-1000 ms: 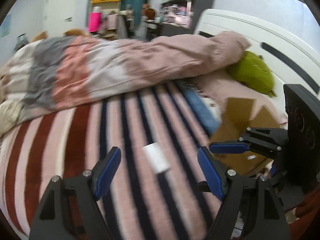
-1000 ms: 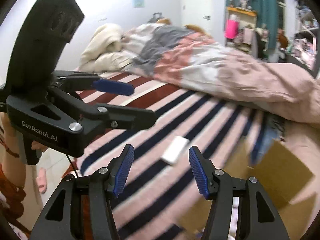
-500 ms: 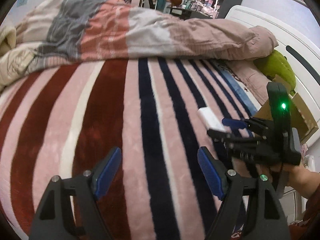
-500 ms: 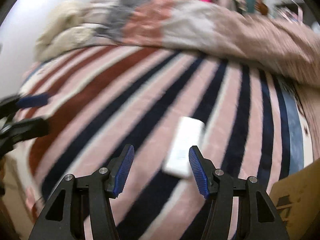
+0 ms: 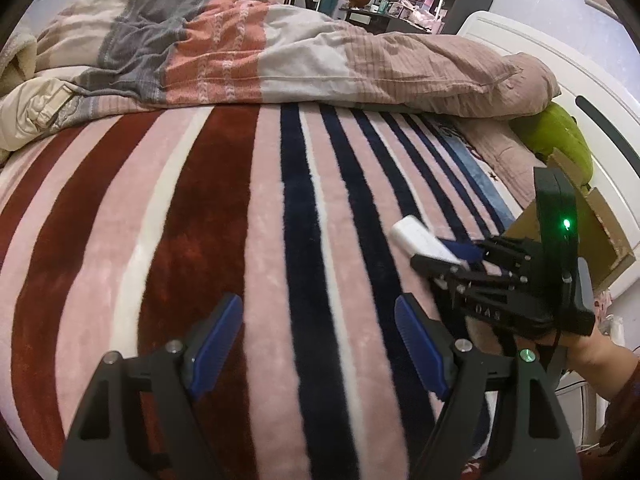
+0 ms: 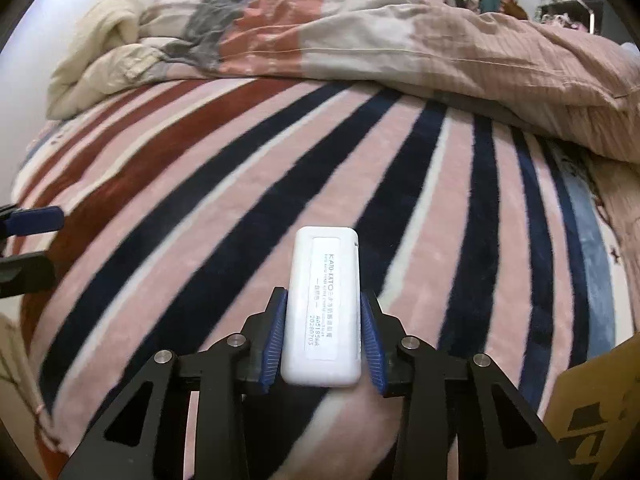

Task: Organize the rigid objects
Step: 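Return the right gripper and grasp the white power bank, then lower the power bank into the cardboard box and open the right gripper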

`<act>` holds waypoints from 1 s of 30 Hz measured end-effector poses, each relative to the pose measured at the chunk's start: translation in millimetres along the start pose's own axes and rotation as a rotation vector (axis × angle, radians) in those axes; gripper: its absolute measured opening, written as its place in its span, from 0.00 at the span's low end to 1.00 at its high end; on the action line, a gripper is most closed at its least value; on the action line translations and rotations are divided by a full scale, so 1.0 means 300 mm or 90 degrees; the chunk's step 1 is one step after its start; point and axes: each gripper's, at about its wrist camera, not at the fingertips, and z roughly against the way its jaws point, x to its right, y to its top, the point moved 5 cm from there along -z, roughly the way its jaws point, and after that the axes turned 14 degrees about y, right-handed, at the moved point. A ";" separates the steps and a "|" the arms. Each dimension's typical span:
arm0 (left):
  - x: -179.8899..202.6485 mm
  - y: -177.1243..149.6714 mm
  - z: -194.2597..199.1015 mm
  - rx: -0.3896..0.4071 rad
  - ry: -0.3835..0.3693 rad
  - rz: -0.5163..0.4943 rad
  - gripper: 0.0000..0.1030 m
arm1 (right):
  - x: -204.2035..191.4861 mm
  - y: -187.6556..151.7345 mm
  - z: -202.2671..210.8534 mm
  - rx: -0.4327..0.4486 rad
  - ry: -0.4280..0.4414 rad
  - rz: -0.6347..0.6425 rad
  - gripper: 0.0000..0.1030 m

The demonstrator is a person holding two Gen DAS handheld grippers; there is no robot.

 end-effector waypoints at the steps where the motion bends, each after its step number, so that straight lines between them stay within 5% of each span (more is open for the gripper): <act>1: 0.009 0.000 0.016 0.002 -0.001 -0.001 0.74 | -0.023 -0.007 0.019 0.002 0.020 0.007 0.30; 12: 0.236 0.053 0.254 0.038 -0.094 -0.001 0.73 | -0.277 -0.045 0.315 0.075 0.178 0.109 0.30; 16: 0.339 0.088 0.328 0.053 -0.144 0.004 0.58 | -0.313 -0.050 0.478 0.134 0.203 0.138 0.30; 24: 0.616 0.174 0.397 0.073 -0.181 -0.067 0.35 | -0.201 -0.080 0.701 0.220 0.186 0.116 0.30; 30: 0.813 0.242 0.375 0.066 -0.183 -0.130 0.34 | -0.042 -0.090 0.797 0.242 0.153 0.068 0.30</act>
